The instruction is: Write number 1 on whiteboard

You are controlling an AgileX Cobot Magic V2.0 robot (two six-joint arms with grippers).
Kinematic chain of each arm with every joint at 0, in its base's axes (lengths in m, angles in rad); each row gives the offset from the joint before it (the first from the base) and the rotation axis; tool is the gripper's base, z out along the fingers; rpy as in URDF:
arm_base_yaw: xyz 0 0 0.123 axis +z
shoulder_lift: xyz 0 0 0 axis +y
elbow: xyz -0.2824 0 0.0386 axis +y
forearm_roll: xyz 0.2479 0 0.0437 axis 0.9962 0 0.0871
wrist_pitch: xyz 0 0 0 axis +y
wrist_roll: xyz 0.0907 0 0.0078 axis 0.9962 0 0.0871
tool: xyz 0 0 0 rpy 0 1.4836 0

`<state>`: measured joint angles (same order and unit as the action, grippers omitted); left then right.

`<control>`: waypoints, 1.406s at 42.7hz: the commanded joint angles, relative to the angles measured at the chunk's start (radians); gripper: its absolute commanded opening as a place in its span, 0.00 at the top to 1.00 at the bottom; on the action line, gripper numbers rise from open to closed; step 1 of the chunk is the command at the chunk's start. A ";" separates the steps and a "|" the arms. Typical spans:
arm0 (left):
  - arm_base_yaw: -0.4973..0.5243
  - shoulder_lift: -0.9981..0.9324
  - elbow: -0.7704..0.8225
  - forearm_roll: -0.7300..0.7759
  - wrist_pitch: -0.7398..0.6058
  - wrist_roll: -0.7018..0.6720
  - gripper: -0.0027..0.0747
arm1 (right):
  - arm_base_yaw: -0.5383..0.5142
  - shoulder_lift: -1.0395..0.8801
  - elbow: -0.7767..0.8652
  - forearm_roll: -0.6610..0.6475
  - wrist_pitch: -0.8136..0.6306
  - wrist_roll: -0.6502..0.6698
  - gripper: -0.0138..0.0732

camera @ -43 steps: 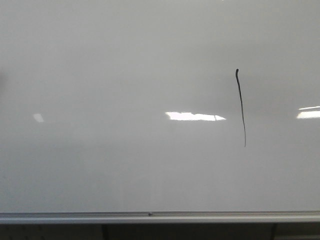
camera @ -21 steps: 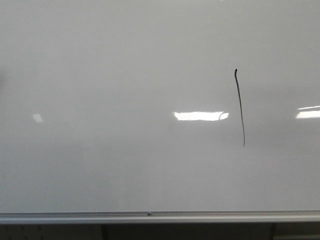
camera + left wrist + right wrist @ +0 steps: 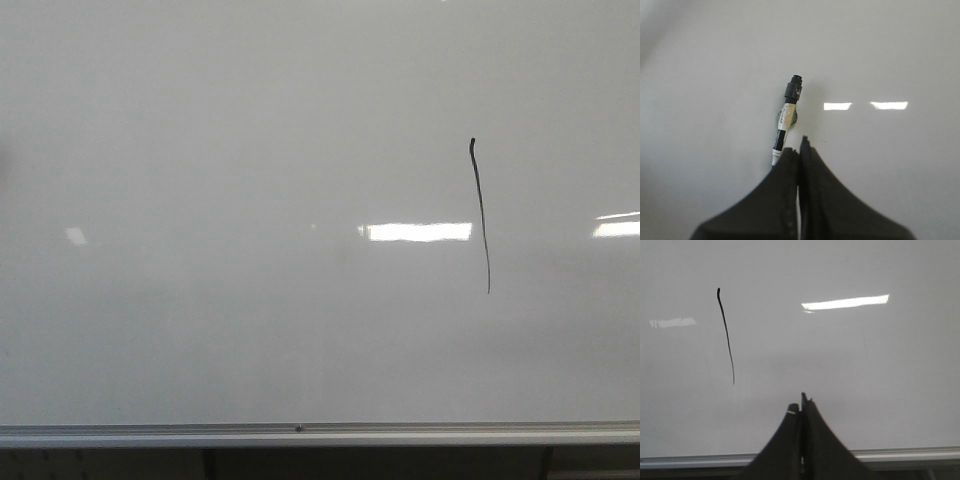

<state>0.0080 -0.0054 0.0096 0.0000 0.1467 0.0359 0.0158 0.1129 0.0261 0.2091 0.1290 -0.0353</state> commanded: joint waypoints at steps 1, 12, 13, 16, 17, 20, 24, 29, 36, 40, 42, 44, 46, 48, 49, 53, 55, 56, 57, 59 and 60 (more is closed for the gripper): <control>-0.005 -0.018 0.022 0.000 -0.084 -0.009 0.99 | -0.006 -0.027 -0.021 -0.028 -0.041 -0.001 0.91; -0.005 -0.018 0.022 0.000 -0.084 -0.009 0.99 | -0.006 -0.142 -0.021 -0.042 0.045 -0.001 0.91; -0.005 -0.018 0.022 0.000 -0.084 -0.009 0.99 | -0.006 -0.139 -0.021 -0.042 0.045 -0.001 0.91; -0.005 -0.016 0.022 0.000 -0.084 -0.009 0.99 | -0.006 -0.141 -0.021 -0.042 0.047 -0.001 0.91; -0.005 -0.016 0.022 0.000 -0.084 -0.009 0.99 | -0.006 -0.141 -0.021 -0.042 0.047 -0.001 0.91; -0.005 -0.016 0.022 0.000 -0.084 -0.009 0.99 | -0.006 -0.141 -0.021 -0.042 0.046 -0.001 0.91; -0.005 -0.016 0.022 0.000 -0.084 -0.009 0.99 | -0.006 -0.141 -0.021 -0.042 0.046 -0.001 0.91; -0.005 -0.016 0.022 0.000 -0.084 -0.009 0.99 | -0.006 -0.141 -0.021 -0.042 0.046 -0.001 0.91; -0.005 -0.016 0.022 0.000 -0.084 -0.009 0.99 | -0.006 -0.141 -0.021 -0.042 0.046 -0.001 0.91; -0.005 -0.016 0.022 0.000 -0.084 -0.009 0.99 | -0.006 -0.141 -0.021 -0.042 0.046 -0.001 0.91; -0.005 -0.016 0.022 0.000 -0.084 -0.009 0.99 | -0.006 -0.141 -0.021 -0.042 0.046 -0.001 0.91; -0.005 -0.016 0.022 0.000 -0.084 -0.009 0.99 | -0.006 -0.141 -0.021 -0.042 0.046 -0.001 0.91; -0.005 -0.016 0.022 0.000 -0.084 -0.009 0.99 | -0.006 -0.141 -0.021 -0.042 0.046 -0.001 0.91; -0.005 -0.016 0.022 0.000 -0.084 -0.009 0.99 | -0.006 -0.141 -0.021 -0.042 0.046 -0.001 0.91; -0.005 -0.016 0.022 0.000 -0.084 -0.009 0.99 | -0.006 -0.141 -0.021 -0.042 0.046 -0.001 0.91; -0.005 -0.016 0.022 0.000 -0.084 -0.009 0.99 | -0.006 -0.141 -0.021 -0.042 0.046 -0.001 0.91; -0.005 -0.016 0.022 0.000 -0.084 -0.009 0.99 | -0.006 -0.141 -0.021 -0.042 0.046 -0.001 0.91; -0.005 -0.016 0.022 0.000 -0.084 -0.009 0.99 | -0.006 -0.141 -0.021 -0.042 0.046 -0.001 0.91; -0.005 -0.016 0.022 0.000 -0.084 -0.009 0.99 | -0.006 -0.141 -0.021 -0.042 0.046 -0.001 0.91; -0.005 -0.016 0.022 0.000 -0.084 -0.009 0.99 | -0.006 -0.141 -0.021 -0.042 0.046 -0.001 0.91; -0.005 -0.016 0.022 0.000 -0.084 -0.009 0.99 | -0.006 -0.141 -0.021 -0.042 0.046 -0.001 0.91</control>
<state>0.0080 -0.0054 0.0096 0.0000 0.1459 0.0359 0.0158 -0.0102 0.0257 0.1769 0.2489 -0.0329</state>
